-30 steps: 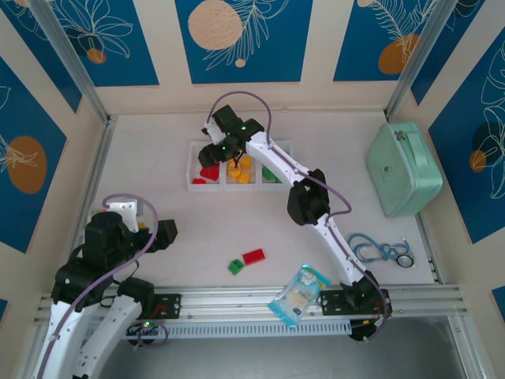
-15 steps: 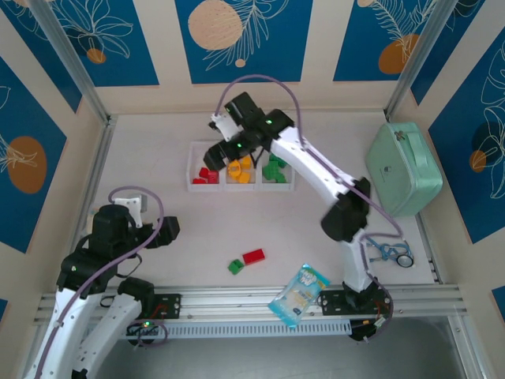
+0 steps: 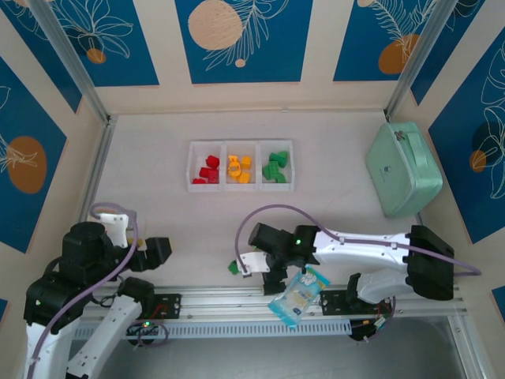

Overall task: Sort the legos into containers by color
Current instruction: Pick up the lego from the bottom-center of the table.

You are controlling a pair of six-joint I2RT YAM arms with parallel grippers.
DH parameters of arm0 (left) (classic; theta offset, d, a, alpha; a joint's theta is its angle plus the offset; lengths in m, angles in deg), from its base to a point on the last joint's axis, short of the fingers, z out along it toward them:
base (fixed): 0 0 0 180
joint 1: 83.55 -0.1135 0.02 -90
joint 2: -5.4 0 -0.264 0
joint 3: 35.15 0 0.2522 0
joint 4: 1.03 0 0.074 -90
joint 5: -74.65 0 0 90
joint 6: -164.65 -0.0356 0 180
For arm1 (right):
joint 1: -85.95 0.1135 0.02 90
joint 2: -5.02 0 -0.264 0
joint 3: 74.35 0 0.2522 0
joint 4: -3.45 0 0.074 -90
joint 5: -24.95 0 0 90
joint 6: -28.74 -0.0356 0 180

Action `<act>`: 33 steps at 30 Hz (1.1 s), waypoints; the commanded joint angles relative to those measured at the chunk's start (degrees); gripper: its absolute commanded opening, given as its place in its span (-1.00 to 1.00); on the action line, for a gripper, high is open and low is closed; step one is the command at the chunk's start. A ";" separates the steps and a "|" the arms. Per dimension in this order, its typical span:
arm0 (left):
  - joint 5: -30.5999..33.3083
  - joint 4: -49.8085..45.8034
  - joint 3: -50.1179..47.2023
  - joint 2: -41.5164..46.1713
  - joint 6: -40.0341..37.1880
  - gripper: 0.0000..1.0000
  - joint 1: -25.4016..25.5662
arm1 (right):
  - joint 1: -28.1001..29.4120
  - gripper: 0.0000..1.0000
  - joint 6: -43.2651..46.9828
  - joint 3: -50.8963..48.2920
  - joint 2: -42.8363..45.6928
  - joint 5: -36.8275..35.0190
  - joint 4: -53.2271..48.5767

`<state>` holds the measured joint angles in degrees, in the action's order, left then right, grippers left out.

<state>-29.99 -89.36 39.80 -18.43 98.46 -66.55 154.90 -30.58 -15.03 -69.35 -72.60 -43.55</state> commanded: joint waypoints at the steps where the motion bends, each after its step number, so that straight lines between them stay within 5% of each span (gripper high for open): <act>1: -4.24 -14.12 1.62 0.74 -5.78 0.99 0.85 | -1.06 0.95 8.61 0.15 1.05 1.98 12.67; 17: 0.50 -22.01 -0.41 8.91 -2.66 0.99 1.46 | -0.68 0.69 13.85 7.88 -21.05 6.36 16.77; 26: -1.89 -16.74 -3.53 8.85 -1.32 0.99 1.51 | -1.17 0.28 13.20 10.35 -26.70 7.74 12.75; 33: -5.63 -7.81 -6.24 8.98 3.66 0.98 1.53 | -3.24 0.25 12.72 8.29 -26.99 7.27 13.55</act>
<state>-32.00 -103.56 35.69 -10.00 98.24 -65.39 152.85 -17.82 -5.46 -95.29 -65.37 -29.12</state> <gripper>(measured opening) 0.990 0.628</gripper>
